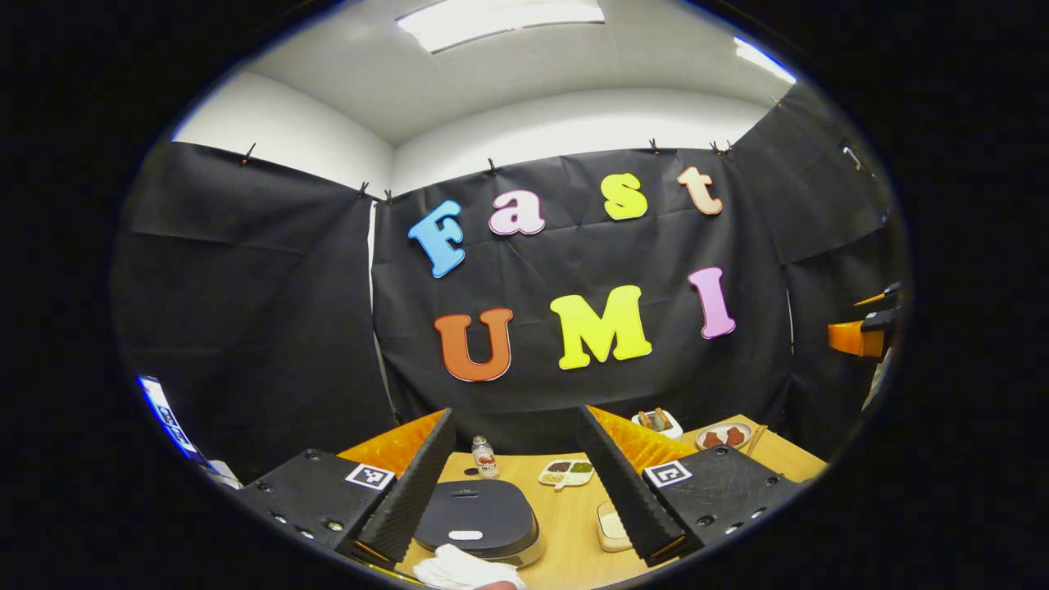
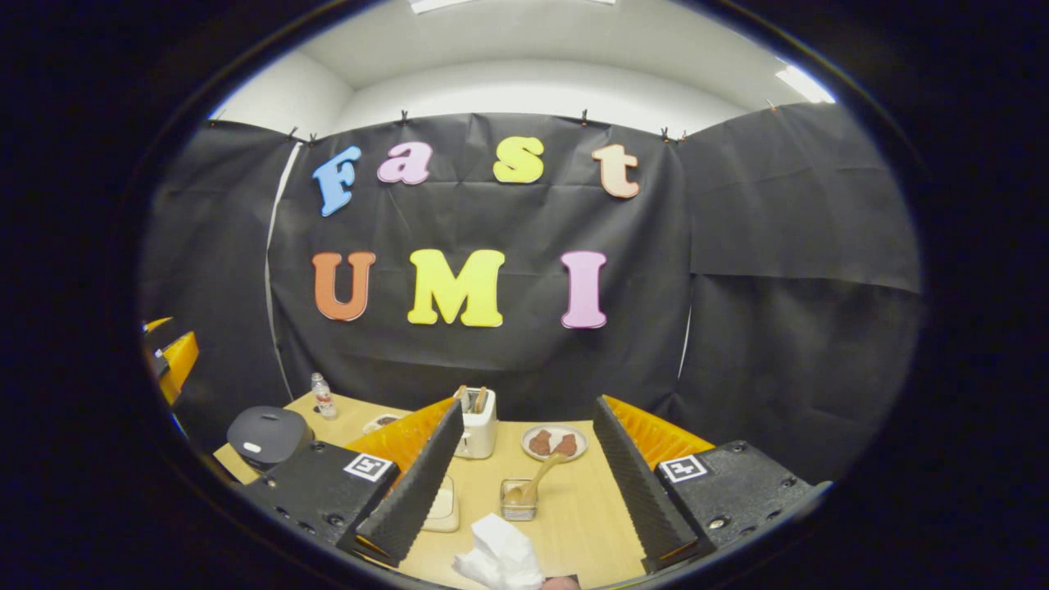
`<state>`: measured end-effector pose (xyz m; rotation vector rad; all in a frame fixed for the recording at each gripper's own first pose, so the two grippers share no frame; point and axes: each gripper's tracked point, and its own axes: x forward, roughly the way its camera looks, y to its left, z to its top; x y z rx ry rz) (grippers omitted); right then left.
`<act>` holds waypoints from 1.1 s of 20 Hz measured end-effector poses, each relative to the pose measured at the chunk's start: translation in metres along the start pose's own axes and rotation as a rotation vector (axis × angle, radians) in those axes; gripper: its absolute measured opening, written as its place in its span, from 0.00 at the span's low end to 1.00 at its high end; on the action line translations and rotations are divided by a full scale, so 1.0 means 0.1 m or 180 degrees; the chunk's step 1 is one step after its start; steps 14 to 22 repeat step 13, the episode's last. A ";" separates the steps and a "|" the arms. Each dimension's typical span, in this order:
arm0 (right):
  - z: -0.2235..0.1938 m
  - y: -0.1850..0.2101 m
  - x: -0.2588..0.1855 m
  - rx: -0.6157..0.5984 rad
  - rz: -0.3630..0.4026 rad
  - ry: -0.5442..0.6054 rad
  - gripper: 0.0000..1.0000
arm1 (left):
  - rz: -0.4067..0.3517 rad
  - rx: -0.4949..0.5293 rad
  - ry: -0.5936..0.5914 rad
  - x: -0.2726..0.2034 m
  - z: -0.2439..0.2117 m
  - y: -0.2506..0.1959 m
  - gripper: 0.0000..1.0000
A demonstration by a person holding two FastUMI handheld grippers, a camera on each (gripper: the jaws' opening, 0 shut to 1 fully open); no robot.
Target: Close the left gripper, press the button to open the rice cooker; take a wooden spoon from the chopstick holder with the right hand, scoop a spoonful of rice and pour it into the rice cooker, then put the wooden spoon back into the chopstick holder.
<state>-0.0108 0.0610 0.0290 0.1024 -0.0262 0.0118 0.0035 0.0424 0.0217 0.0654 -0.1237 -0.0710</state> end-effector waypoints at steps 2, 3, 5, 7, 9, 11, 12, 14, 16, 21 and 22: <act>0.02 0.00 0.00 -0.0003 -0.0003 -0.0018 1.00 | 0.0012 -0.0018 0.0017 -0.01 -0.02 0.02 0.95; 0.06 -0.01 -0.01 -0.0010 -0.0010 -0.0041 1.00 | 0.0014 -0.0008 0.0038 -0.01 -0.03 0.03 0.95; 0.03 -0.01 -0.01 -0.0035 -0.0025 -0.0051 1.00 | 0.0034 0.0016 0.0048 -0.01 -0.06 0.05 0.95; 0.03 0.00 -0.01 -0.0051 -0.0021 -0.0038 1.00 | 0.0042 0.0032 0.0063 0.00 -0.07 0.04 0.95; 0.01 0.02 -0.02 -0.0048 -0.0020 -0.0015 1.00 | 0.0033 0.0044 0.0067 -0.01 -0.05 0.03 0.95; 0.00 0.02 -0.02 -0.0046 -0.0018 -0.0005 1.00 | 0.0031 0.0044 0.0067 -0.01 -0.05 0.03 0.95; 0.00 0.01 -0.02 -0.0053 -0.0025 -0.0011 1.00 | 0.0039 0.0042 0.0061 0.00 -0.06 0.04 0.95; 0.01 0.00 -0.03 -0.0065 -0.0029 -0.0011 1.00 | 0.0037 0.0038 0.0067 0.00 -0.06 0.04 0.95; 0.01 0.00 -0.03 -0.0065 -0.0029 -0.0011 1.00 | 0.0037 0.0038 0.0067 0.00 -0.06 0.04 0.95; 0.01 0.00 -0.03 -0.0065 -0.0029 -0.0011 1.00 | 0.0037 0.0038 0.0067 0.00 -0.06 0.04 0.95; 0.01 0.00 -0.03 -0.0065 -0.0029 -0.0011 1.00 | 0.0037 0.0038 0.0067 0.00 -0.06 0.04 0.95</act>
